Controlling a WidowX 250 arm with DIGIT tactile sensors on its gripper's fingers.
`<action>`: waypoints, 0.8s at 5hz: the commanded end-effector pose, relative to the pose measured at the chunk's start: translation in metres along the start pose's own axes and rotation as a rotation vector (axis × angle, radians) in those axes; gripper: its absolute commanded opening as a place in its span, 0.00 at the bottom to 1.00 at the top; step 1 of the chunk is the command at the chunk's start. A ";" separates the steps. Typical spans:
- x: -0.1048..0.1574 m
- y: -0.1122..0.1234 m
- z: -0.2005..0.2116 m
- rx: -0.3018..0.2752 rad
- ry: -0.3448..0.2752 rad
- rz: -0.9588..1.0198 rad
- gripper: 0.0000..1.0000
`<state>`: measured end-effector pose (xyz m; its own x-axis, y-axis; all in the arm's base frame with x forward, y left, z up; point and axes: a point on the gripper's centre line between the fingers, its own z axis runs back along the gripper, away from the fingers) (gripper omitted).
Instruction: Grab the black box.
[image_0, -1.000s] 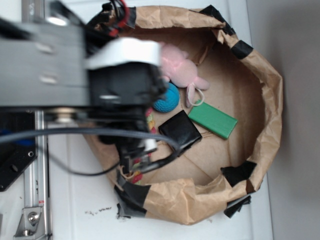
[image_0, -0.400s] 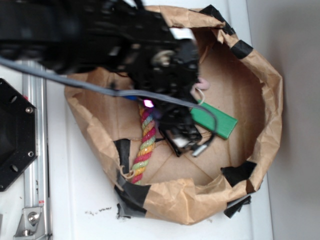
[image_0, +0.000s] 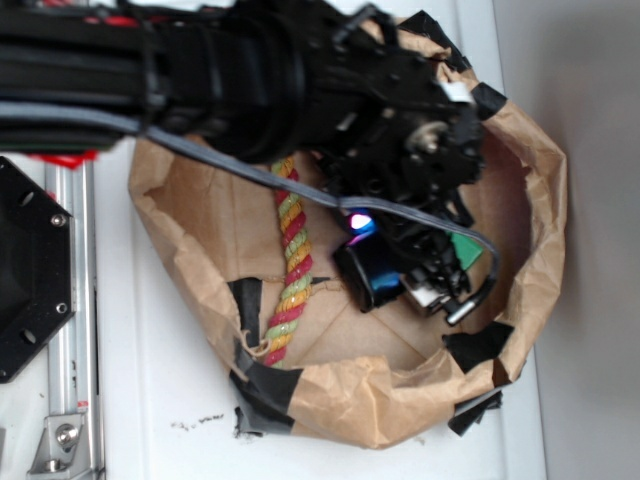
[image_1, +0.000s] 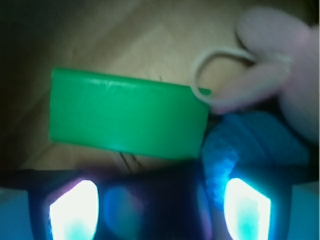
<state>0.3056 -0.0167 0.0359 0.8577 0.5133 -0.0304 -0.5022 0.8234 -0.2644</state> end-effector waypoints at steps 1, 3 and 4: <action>-0.032 -0.027 -0.020 0.038 0.027 -0.195 1.00; -0.053 -0.021 -0.016 0.072 0.078 -0.290 1.00; -0.041 -0.010 -0.028 0.140 0.030 -0.297 1.00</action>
<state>0.2788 -0.0493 0.0192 0.9662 0.2571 -0.0159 -0.2571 0.9582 -0.1259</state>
